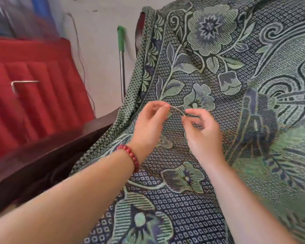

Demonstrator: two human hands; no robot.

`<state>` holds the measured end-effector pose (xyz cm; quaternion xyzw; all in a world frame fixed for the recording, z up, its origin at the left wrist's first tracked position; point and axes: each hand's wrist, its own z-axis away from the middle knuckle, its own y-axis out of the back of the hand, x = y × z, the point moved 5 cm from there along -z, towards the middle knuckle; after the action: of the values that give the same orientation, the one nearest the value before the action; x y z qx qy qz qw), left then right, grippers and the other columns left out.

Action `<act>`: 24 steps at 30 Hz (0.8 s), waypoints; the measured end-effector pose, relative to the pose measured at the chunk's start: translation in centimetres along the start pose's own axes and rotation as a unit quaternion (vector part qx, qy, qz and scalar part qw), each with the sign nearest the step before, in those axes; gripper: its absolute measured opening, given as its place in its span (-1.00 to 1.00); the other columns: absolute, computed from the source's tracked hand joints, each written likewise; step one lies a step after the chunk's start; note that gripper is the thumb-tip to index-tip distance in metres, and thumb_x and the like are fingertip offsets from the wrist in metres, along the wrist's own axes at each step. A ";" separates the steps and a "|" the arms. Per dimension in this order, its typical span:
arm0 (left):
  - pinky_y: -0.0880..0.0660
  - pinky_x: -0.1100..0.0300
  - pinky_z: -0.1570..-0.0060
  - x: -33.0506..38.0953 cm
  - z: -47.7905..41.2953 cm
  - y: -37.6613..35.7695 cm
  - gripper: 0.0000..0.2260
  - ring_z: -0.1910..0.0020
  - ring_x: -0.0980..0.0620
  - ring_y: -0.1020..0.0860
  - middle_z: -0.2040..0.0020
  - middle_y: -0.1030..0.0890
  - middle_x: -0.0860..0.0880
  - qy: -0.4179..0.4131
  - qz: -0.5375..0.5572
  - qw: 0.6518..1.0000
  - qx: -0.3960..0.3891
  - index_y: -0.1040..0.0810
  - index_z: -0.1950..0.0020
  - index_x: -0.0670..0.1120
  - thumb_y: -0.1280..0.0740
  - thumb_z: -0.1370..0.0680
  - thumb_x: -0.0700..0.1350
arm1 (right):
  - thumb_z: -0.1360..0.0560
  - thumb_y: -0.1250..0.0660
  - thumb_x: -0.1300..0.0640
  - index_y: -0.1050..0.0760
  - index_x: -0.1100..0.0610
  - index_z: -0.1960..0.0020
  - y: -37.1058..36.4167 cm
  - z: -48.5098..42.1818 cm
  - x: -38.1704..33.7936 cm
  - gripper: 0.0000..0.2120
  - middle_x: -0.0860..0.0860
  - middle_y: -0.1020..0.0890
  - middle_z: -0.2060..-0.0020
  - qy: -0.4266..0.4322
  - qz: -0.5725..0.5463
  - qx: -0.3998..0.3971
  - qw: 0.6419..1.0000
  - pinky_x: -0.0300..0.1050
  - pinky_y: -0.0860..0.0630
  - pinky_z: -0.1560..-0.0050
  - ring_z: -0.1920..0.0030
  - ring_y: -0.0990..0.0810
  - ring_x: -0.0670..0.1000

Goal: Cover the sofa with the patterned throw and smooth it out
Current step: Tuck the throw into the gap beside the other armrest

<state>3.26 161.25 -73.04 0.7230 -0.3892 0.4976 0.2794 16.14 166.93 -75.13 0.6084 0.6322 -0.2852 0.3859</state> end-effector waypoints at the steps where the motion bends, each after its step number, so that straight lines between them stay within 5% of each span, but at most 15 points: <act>1: -0.50 0.05 0.04 -0.4 -0.8 1.0 -0.88 0.10 0.11 -0.58 0.05 -0.60 0.03 0.002 0.005 1.000 0.000 -0.51 0.12 0.12 -0.29 -0.42 0.11 | -0.49 -0.35 0.13 -0.52 -0.06 0.01 -1.3 0.1 0.1 -0.87 -0.01 -0.62 0.00 0.002 0.000 0.002 1.000 -0.44 -0.40 0.23 0.08 -0.58 -0.13; 4: -0.51 0.01 -0.03 -1.0 -2.5 3.4 -0.97 0.12 0.17 -0.59 0.02 -0.60 0.01 0.018 0.017 1.000 0.001 -0.52 0.09 0.10 -0.30 -0.54 0.01 | -0.50 -0.34 0.11 -0.52 -0.06 -0.02 -4.4 -0.2 -0.1 -0.87 -0.05 -0.61 0.00 -0.010 0.013 -0.002 1.000 -0.45 -0.42 0.18 0.03 -0.58 -0.15; 8: -0.50 0.05 -0.04 -2.4 -4.2 5.5 -0.95 0.03 0.08 -0.57 0.01 -0.59 0.02 0.031 0.014 0.999 0.003 -0.52 0.04 0.07 -0.27 -0.55 -0.03 | -0.50 -0.34 0.11 -0.52 -0.04 -0.06 -6.9 -0.9 0.2 -0.84 -0.13 -0.57 -0.06 -0.026 0.024 0.004 0.999 -0.20 -0.54 -0.01 -0.05 -0.54 -0.21; 11: -0.45 0.21 0.04 -4.5 -5.9 6.3 -0.91 0.02 0.10 -0.55 0.04 -0.58 0.10 0.034 -0.048 0.998 0.023 -0.51 0.00 0.06 -0.25 -0.55 0.00 | -0.50 -0.33 0.12 -0.51 -0.06 -0.05 -7.8 -1.6 0.9 -0.85 -0.14 -0.56 -0.07 -0.027 0.036 0.018 0.999 -0.17 -0.54 -0.03 -0.06 -0.53 -0.20; 13: -0.36 0.28 0.12 -6.4 -7.2 6.7 -0.83 -0.01 0.11 -0.51 -0.01 -0.55 0.11 0.050 -0.154 0.986 0.031 -0.48 -0.13 0.01 -0.22 -0.57 -0.01 | -0.51 -0.32 0.11 -0.51 -0.06 -0.04 -8.3 -1.9 1.5 -0.86 -0.12 -0.55 -0.08 -0.029 0.046 0.015 0.998 -0.16 -0.55 -0.03 -0.06 -0.53 -0.20; 16: -0.37 0.21 -0.08 -9.2 -8.9 6.6 -0.64 -0.19 -0.04 -0.48 -0.25 -0.49 -0.06 0.098 -0.279 0.955 -0.011 -0.36 -0.35 -0.10 -0.21 -0.57 -0.04 | -0.51 -0.32 0.09 -0.51 -0.04 -0.05 -9.1 -2.4 2.4 -0.87 -0.13 -0.54 -0.08 -0.047 0.059 0.002 0.997 -0.18 -0.55 -0.03 -0.06 -0.53 -0.20; 24: -0.35 0.05 -0.30 -12.8 -13.4 4.7 -0.32 -0.29 -0.14 -0.43 -0.34 -0.42 -0.10 0.199 -0.286 0.934 -0.082 -0.25 -0.40 -0.11 -0.42 -0.39 0.11 | -0.50 -0.33 0.11 -0.52 -0.06 -0.06 -10.2 -3.5 4.1 -0.85 -0.15 -0.55 -0.09 -0.081 0.059 -0.009 0.995 -0.22 -0.53 -0.05 -0.06 -0.51 -0.24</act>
<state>-10.02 172.97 -80.27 0.6646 -0.1421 0.4967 0.5398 5.75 171.13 -77.80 0.6159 0.5646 -0.3050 0.4571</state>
